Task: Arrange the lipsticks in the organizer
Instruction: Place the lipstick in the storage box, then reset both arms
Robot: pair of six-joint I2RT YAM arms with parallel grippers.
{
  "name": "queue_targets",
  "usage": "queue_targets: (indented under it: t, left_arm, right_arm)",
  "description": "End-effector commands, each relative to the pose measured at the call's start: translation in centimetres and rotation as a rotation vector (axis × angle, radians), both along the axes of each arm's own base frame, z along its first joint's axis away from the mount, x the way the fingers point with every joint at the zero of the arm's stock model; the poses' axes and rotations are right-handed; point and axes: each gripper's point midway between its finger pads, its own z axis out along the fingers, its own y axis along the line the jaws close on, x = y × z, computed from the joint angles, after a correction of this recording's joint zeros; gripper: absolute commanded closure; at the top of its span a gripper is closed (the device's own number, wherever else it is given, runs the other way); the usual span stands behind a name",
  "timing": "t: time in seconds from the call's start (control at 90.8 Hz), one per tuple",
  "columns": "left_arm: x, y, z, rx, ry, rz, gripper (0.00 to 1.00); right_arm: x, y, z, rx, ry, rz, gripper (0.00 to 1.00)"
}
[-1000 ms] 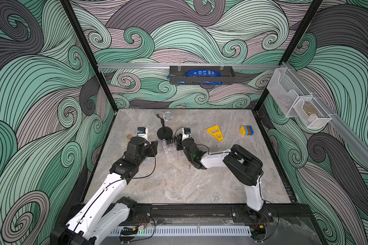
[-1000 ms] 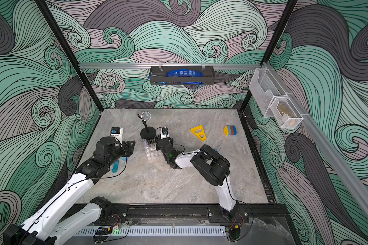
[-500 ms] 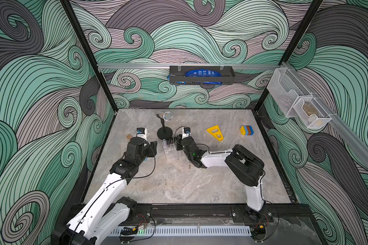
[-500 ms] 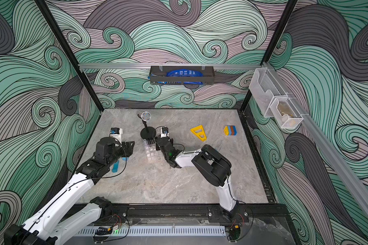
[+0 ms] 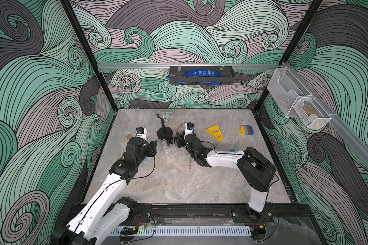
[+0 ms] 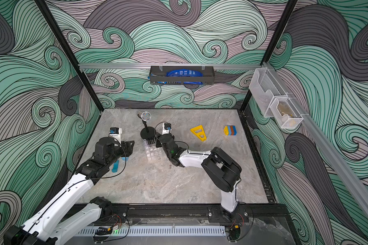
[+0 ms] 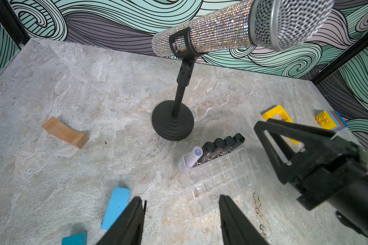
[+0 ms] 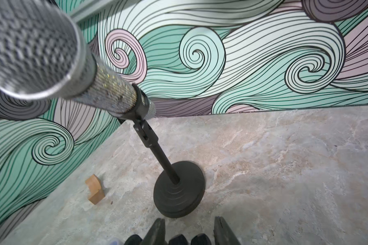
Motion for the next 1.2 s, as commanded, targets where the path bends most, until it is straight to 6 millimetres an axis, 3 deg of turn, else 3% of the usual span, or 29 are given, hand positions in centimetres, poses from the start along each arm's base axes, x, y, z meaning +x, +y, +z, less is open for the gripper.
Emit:
queue_targets:
  t: [0.0, 0.165, 0.275, 0.352, 0.407, 0.44, 0.506, 0.594, 0.738, 0.859, 0.903, 0.958, 1.035, 1.145, 1.189]
  left_arm:
    - [0.2, -0.2, 1.5, -0.01, -0.059, -0.022, 0.41]
    - [-0.3, -0.3, 2.3, 0.031, -0.097, -0.056, 0.4]
    - [-1.1, 2.6, 1.9, 0.129, -0.045, 0.073, 0.39]
    - [-1.7, 4.6, 1.7, 0.183, -0.064, 0.164, 0.38]
    - [-2.2, 6.1, 1.8, 0.21, -0.098, 0.236, 0.37]
    - [-2.4, 6.6, 1.9, 0.221, -0.122, 0.264, 0.36]
    - [-2.6, 7.6, 2.2, 0.24, -0.164, 0.31, 0.35]
    - [-3.1, 9.0, 2.5, 0.191, -0.181, 0.425, 0.32]
    - [-2.7, 10.1, 0.2, 0.236, -0.241, 0.526, 0.31]
    - [-1.9, 11.6, 0.1, 0.359, -0.291, 0.619, 0.31]
    - [-1.2, 11.6, -0.4, 0.428, -0.286, 0.618, 0.31]
    - [-0.1, 11.3, -1.1, 0.519, -0.272, 0.595, 0.3]
    - [1.0, 11.5, -3.6, 0.585, -0.228, 0.62, 0.26]
    - [2.0, 11.0, -6.4, 0.515, -0.298, 0.548, 0.22]
    - [2.5, 10.5, -6.5, 0.463, -0.352, 0.492, 0.21]
  right_arm:
    - [-0.4, -1.5, 0.8, 0.061, 0.038, 0.001, 0.56]
    - [-1.8, -3.5, 2.9, 0.075, 0.027, 0.02, 0.46]
    - [-3.1, -4.6, 3.7, 0.001, 0.011, 0.055, 0.31]
    - [-3.8, -6.7, 3.0, -0.057, 0.04, 0.03, 0.23]
    - [-4.2, -8.3, 2.9, -0.11, 0.027, 0.028, 0.06]
    - [-4.7, -9.0, 3.1, -0.163, -0.01, 0.036, 0.02]
    - [-5.7, -10.5, 4.9, -0.253, -0.154, 0.047, 0.01]
    - [-6.9, -12.7, 5.8, -0.37, -0.302, 0.028, 0.01]
    - [-5.6, -21.8, 5.3, -0.461, -0.274, -0.265, 0.01]
    - [-5.7, -30.1, 4.5, -0.415, -0.28, -0.514, 0.01]
    - [-5.9, -31.7, 4.1, -0.391, -0.275, -0.572, 0.01]
    - [-6.1, -33.1, 3.3, -0.357, -0.276, -0.615, 0.01]
    - [-6.0, -33.6, 2.7, -0.357, -0.306, -0.639, 0.01]
    - [-5.7, -34.4, 0.9, -0.375, -0.322, -0.661, 0.01]
    - [-5.7, -34.2, 0.0, -0.371, -0.324, -0.631, 0.01]
